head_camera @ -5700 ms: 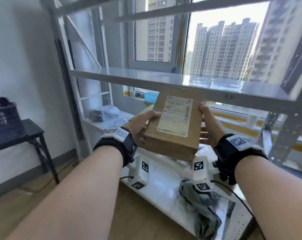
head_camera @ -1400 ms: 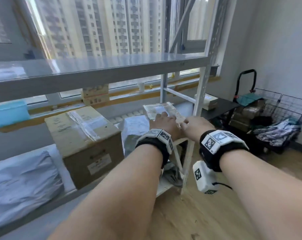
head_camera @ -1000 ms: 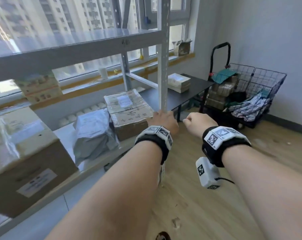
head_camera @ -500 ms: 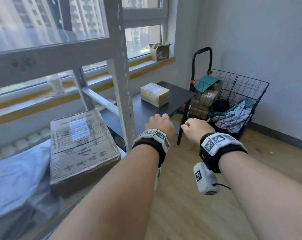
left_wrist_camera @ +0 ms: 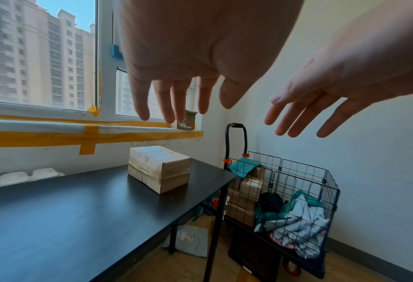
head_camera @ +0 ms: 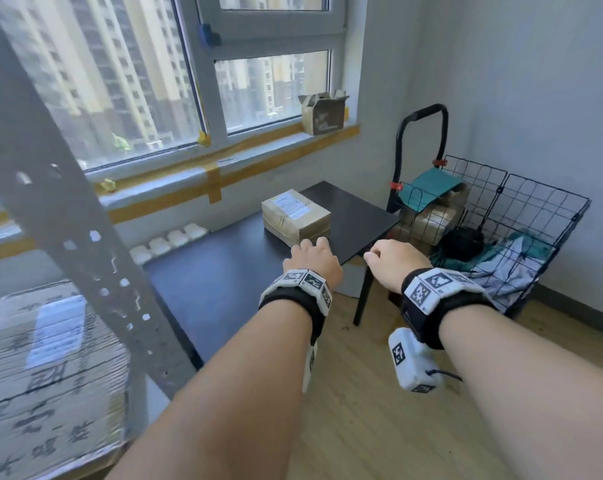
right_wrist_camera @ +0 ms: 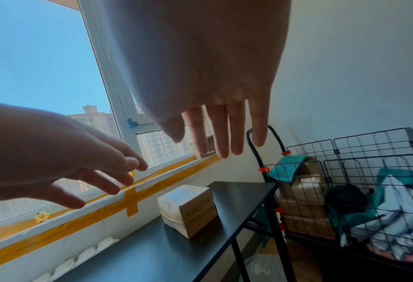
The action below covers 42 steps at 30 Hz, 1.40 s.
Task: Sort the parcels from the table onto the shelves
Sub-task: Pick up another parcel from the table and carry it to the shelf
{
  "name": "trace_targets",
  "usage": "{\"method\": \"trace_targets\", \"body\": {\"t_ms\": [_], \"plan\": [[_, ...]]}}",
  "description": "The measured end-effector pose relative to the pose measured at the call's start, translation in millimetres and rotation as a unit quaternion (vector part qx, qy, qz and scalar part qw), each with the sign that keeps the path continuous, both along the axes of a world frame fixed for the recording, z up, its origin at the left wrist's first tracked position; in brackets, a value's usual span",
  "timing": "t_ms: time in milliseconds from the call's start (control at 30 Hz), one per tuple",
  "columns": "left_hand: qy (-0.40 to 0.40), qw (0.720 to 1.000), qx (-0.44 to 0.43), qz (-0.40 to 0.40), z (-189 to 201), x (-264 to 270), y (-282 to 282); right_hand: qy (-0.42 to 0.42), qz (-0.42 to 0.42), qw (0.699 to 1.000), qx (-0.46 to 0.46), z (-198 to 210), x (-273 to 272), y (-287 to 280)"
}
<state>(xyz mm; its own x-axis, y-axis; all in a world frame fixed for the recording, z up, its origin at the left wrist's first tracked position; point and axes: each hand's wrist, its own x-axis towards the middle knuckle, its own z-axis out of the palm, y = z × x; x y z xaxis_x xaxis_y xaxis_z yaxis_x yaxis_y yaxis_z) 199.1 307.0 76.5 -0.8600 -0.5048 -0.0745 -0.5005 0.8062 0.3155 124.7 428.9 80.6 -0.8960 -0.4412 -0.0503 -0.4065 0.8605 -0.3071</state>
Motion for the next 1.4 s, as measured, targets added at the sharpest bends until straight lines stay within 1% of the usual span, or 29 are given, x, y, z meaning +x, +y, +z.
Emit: {"method": "trace_targets", "body": {"t_ms": [167,300,467,633,800,933,1067,1200,1267,1367,1400], "plan": [[-0.015,0.999,0.016,0.048,-0.2,-86.0,-1.6,-0.018,0.036,0.999,0.009,-0.6,-99.3,-2.5],[-0.019,0.996,0.025,0.089,-1.5,-137.5,-16.3,-0.024,0.067,0.997,0.003,-3.6,-165.2,-16.7],[-0.020,0.989,0.034,0.144,-14.1,-180.1,-52.7,-0.046,0.107,0.993,0.010,-21.4,-211.1,-58.4],[-0.031,0.981,0.053,0.184,-36.9,-214.4,-111.4,-0.055,0.143,0.988,0.014,-39.2,-253.0,-119.3],[-0.032,0.973,0.089,0.212,-59.8,-256.7,-183.6,-0.067,0.148,0.986,0.034,-64.6,-300.4,-192.9],[-0.022,0.960,0.126,0.250,-76.2,-277.7,-227.1,-0.087,0.145,0.985,0.040,-78.9,-324.4,-235.9],[-0.012,0.938,0.169,0.301,-100.4,-292.0,-254.7,-0.106,0.140,0.983,0.048,-97.5,-343.1,-267.8],[-0.002,0.904,0.232,0.359,-117.9,-299.6,-271.1,-0.149,0.139,0.978,0.051,-113.4,-356.2,-291.9],[0.004,0.877,0.284,0.388,-126.6,-300.6,-277.8,-0.178,0.135,0.973,0.053,-121.5,-360.9,-302.3],[0.003,0.820,0.379,0.429,-141.6,-299.2,-281.1,-0.207,0.151,0.965,0.059,-136.7,-363.6,-309.8],[0.000,0.806,0.403,0.434,-144.8,-297.7,-281.1,-0.211,0.155,0.963,0.058,-141.7,-364.2,-310.8]]}}
